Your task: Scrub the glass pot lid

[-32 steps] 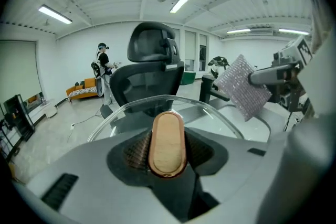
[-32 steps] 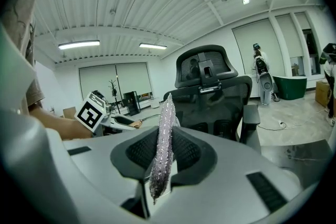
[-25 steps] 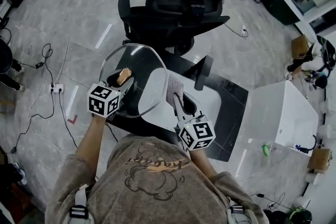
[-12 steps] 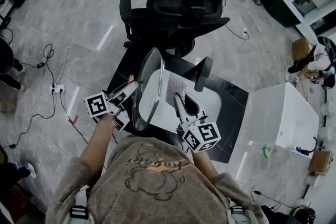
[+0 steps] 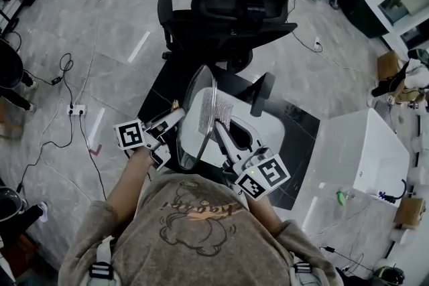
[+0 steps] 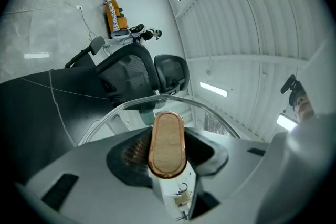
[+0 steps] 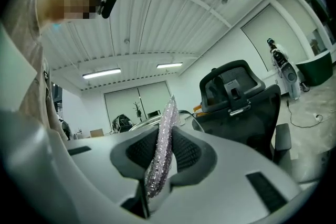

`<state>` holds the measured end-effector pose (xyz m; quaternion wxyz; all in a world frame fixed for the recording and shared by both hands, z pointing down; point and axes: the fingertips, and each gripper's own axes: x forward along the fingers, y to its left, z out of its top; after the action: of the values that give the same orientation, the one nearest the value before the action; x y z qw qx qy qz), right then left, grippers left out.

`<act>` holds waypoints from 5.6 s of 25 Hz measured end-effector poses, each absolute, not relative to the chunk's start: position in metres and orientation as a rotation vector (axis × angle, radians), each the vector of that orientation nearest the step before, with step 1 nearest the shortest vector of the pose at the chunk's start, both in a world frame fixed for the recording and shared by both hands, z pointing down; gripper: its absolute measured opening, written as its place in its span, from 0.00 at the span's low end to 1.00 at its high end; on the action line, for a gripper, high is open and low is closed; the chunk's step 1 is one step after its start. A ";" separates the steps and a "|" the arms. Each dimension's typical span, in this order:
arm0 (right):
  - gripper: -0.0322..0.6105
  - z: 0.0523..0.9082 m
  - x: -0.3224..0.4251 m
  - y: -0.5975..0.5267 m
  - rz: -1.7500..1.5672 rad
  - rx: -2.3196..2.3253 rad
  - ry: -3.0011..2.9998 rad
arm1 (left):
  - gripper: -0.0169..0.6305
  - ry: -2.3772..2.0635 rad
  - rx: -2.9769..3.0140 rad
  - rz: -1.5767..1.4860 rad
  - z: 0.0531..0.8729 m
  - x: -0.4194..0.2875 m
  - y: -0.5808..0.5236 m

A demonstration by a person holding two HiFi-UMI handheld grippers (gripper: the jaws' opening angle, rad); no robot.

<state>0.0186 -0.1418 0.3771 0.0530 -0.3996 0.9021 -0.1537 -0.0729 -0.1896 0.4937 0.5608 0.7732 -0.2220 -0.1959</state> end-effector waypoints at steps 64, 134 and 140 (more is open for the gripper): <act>0.20 0.445 -0.036 -0.114 -0.738 -0.677 3.064 | 0.31 -0.457 1.655 -0.720 0.491 -0.087 -0.219; 0.19 0.424 0.023 -0.168 -0.913 -0.859 2.717 | 0.31 -0.453 1.635 -0.699 0.499 -0.102 -0.202; 0.19 0.440 0.076 -0.174 -0.914 -1.053 2.679 | 0.31 -0.509 1.626 -0.725 0.502 -0.127 -0.198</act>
<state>0.0758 -0.1744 0.4396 0.0607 -0.3479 0.8855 -0.3020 -0.1274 -0.1976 0.5017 0.6011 0.7017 -0.2197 -0.3130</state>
